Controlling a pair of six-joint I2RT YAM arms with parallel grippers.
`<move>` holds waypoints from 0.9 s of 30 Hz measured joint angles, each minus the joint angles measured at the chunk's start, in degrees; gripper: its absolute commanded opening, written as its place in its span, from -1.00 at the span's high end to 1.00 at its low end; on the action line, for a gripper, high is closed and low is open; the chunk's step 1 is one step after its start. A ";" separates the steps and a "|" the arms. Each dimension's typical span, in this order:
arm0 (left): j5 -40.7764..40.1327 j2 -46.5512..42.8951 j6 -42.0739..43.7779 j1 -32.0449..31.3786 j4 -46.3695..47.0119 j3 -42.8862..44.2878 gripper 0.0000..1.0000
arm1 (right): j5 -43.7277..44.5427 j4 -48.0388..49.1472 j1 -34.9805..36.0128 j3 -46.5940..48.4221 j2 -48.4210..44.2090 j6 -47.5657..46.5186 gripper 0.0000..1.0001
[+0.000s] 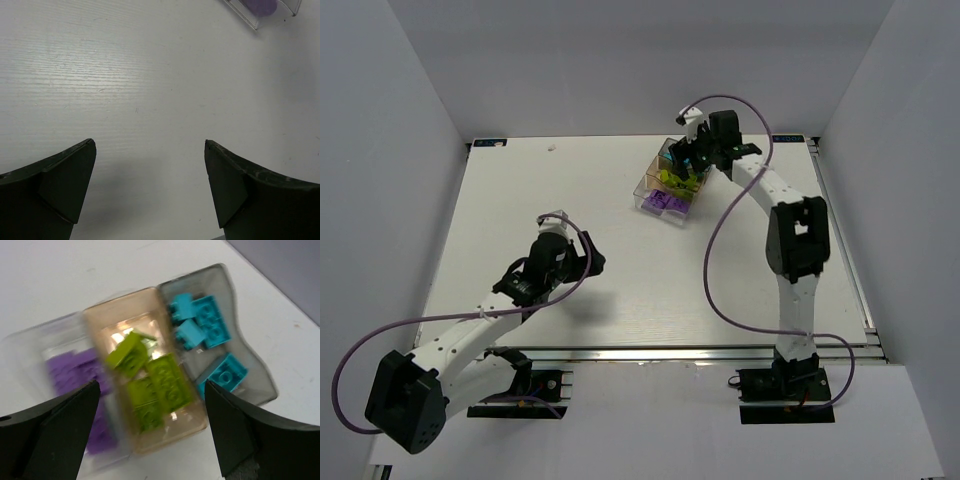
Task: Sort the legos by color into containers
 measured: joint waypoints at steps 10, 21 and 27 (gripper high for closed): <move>-2.86 0.00 -2.05 0.17 -5.64 6.16 -0.96 | -12.22 6.78 -1.62 -33.86 -37.27 4.42 -0.79; -2.19 5.22 -4.07 0.39 -7.82 11.52 -0.96 | -8.31 6.40 -15.47 -55.08 -53.96 4.11 -0.79; -3.54 8.48 -2.60 0.39 -10.93 13.07 -0.96 | 2.67 8.00 -15.28 -56.41 -57.37 3.02 -0.79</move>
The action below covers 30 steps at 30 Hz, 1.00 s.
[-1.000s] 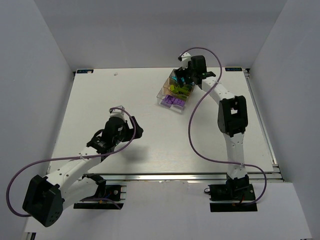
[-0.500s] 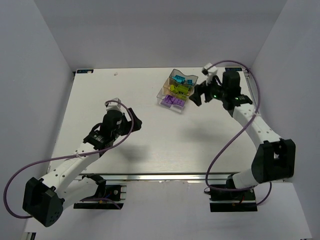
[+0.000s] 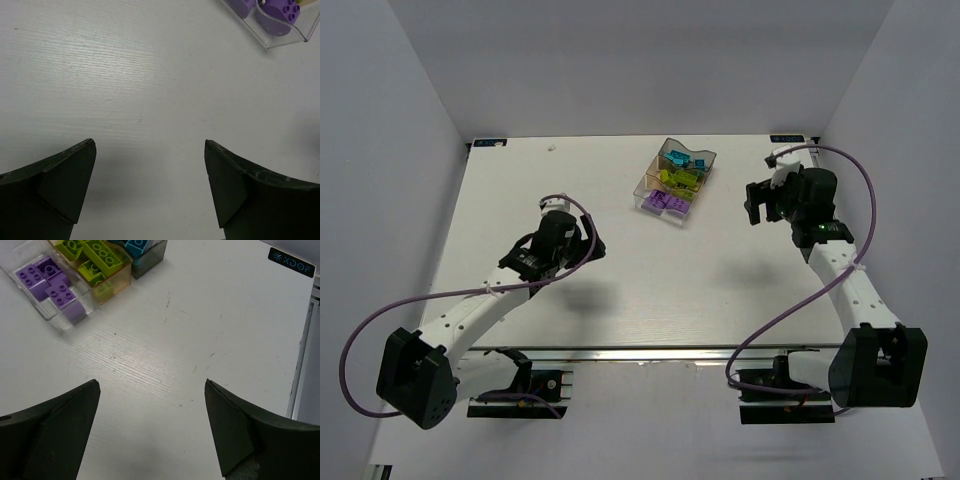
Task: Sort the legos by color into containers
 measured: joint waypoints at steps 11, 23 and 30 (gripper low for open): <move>1.60 4.85 4.44 0.07 1.90 1.07 -0.96 | -0.87 -13.53 -0.76 18.14 8.04 0.31 -0.79; 8.46 6.08 5.77 0.79 1.29 5.03 -0.96 | -0.46 -27.82 -0.76 30.80 13.86 2.86 -0.79; 9.75 5.44 4.46 0.79 1.33 5.03 -0.96 | -3.13 -28.61 -0.74 30.77 13.79 3.32 -0.79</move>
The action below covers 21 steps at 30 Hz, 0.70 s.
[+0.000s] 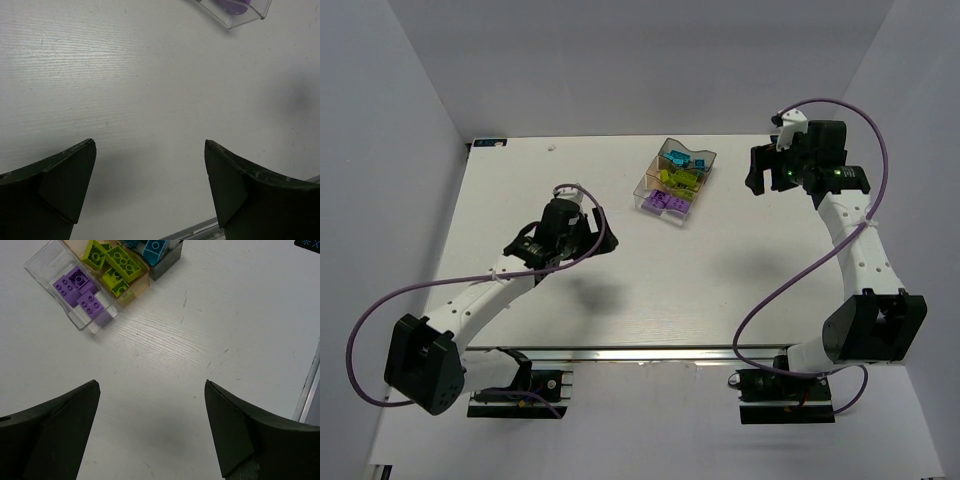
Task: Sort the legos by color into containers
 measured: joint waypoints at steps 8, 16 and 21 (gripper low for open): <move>-0.81 -4.24 -1.97 0.00 -0.02 1.09 -0.96 | 2.86 5.95 0.00 -6.10 -4.28 2.95 -0.79; -1.05 -6.73 -2.80 0.00 0.09 2.01 -0.96 | 7.61 6.25 -0.02 -7.78 -6.69 4.52 -0.79; -1.03 -9.92 -2.82 0.00 0.63 0.92 -0.96 | 7.56 5.38 -0.02 -9.05 -9.03 4.55 -0.79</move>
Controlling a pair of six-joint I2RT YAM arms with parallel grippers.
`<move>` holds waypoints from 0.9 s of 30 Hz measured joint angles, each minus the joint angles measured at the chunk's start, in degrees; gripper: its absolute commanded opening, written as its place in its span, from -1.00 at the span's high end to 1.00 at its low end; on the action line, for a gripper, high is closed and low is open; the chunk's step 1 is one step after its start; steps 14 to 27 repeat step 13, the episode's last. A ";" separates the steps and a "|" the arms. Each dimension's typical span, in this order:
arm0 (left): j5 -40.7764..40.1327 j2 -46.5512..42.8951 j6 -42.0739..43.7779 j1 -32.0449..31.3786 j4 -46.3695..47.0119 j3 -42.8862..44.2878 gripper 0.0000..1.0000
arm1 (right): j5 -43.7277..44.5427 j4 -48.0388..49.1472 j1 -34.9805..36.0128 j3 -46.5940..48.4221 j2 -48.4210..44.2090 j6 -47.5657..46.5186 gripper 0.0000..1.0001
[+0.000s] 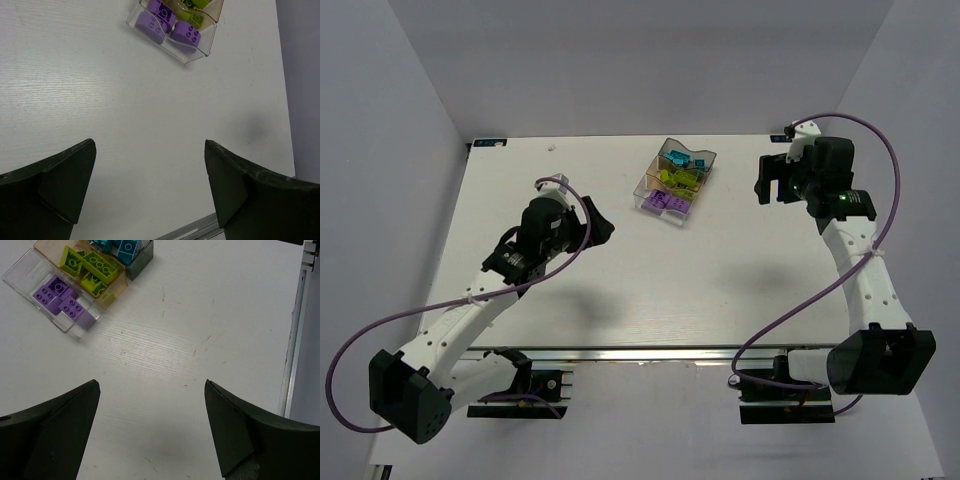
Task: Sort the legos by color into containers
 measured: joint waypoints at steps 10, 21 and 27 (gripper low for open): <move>0.02 -0.68 1.07 0.00 0.68 -0.04 -0.96 | -0.15 -0.83 0.00 -1.81 -2.38 0.35 -0.79; 0.09 -0.74 1.22 0.00 1.16 -0.11 -0.96 | -0.13 -0.61 0.00 -3.56 -4.04 0.22 -0.79; 0.09 -0.74 1.22 0.00 1.16 -0.11 -0.96 | -0.13 -0.61 0.00 -3.56 -4.04 0.22 -0.79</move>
